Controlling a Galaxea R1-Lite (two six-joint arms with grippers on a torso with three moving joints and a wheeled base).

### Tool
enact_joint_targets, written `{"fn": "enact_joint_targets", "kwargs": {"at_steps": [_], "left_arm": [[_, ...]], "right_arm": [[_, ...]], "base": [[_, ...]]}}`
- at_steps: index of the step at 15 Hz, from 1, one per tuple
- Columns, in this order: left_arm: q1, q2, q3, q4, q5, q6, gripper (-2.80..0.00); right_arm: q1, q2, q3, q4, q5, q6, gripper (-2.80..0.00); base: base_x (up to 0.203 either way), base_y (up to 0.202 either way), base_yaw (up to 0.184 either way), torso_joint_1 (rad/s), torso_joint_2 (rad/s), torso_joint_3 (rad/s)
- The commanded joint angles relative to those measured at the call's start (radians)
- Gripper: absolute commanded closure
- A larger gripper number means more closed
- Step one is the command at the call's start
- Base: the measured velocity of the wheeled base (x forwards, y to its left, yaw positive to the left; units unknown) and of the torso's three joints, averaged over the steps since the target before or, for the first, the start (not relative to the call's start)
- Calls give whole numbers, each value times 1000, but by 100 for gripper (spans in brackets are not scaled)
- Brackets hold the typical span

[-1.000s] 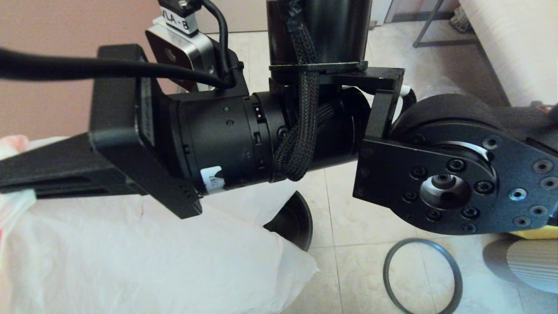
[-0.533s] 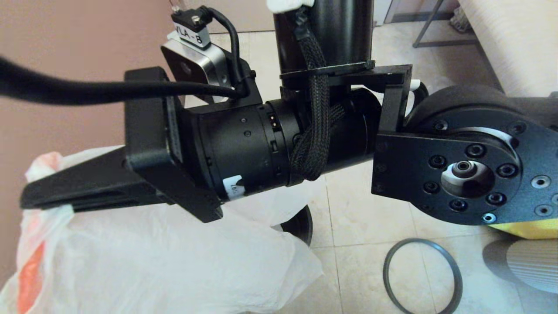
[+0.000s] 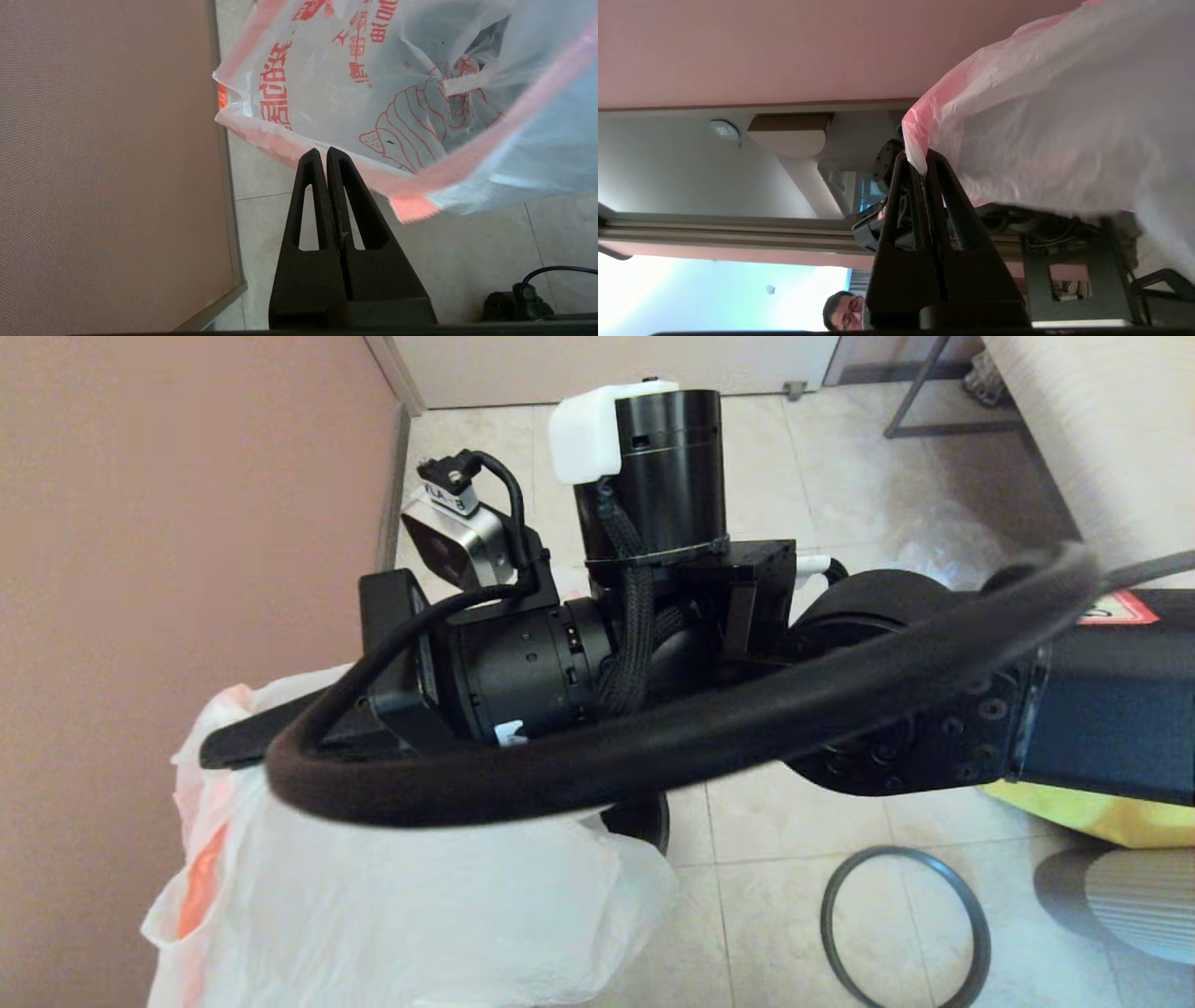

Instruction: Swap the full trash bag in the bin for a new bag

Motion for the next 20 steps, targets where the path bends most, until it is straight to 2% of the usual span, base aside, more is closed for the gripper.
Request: {"fn": "enact_joint_targets", "kwargs": {"at_steps": [1, 2, 3, 4, 5, 7, 8, 10, 12, 13, 15, 16, 18, 20], "left_arm": [[0, 12, -40, -1, -64, 10, 0], [1, 42, -115, 21, -95, -17, 0], [1, 104, -208, 70, -130, -69, 0], [2, 196, -321, 154, -186, -120, 0], [3, 296, -462, 281, -267, -164, 0], [5, 471, -670, 568, -416, -224, 0], [5, 540, -749, 697, -465, -244, 0], [3, 650, -865, 922, -570, -270, 0], [3, 711, -899, 1026, -632, -284, 0], [6, 735, -899, 1047, -644, -310, -280], [9, 748, -896, 1037, -648, -404, -280], [14, 747, -893, 1001, -655, -483, -280], [34, 745, -869, 858, -666, -640, -280], [80, 739, -833, 736, -667, -744, -280]], "right_arm": [[-14, 9, -8, -1, 6, 4, 0], [-21, 8, -9, -1, 5, 3, 0], [-34, 8, -10, -1, 4, 2, 0], [-44, 9, -12, -1, 4, 1, 0], [-57, 7, -13, -1, 3, 0, 0], [-88, -4, -14, -2, 4, 0, 0], [-95, -5, -14, -3, 4, 0, 0], [-99, -5, -21, -3, 4, 0, 0], [-108, -5, -20, -24, 4, 0, 0], [-109, -4, -18, -26, 4, 0, 0], [-112, -6, -14, -26, 4, 0, 0], [-119, -7, -14, -26, 4, 0, 0], [-130, -14, -12, -27, 4, 0, 0], [-134, -24, -7, -26, 6, 0, 0]], "base": [[0, 0, 0, 0, 0, 0], [0, 0, 0, 0, 0, 0], [0, 0, 0, 0, 0, 0], [0, 0, 0, 0, 0, 0], [0, 0, 0, 0, 0, 0], [0, 0, 0, 0, 0, 0], [0, 0, 0, 0, 0, 0], [0, 0, 0, 0, 0, 0], [0, 0, 0, 0, 0, 0], [0, 0, 0, 0, 0, 0], [0, 0, 0, 0, 0, 0], [0, 0, 0, 0, 0, 0], [0, 0, 0, 0, 0, 0], [0, 0, 0, 0, 0, 0]]}}
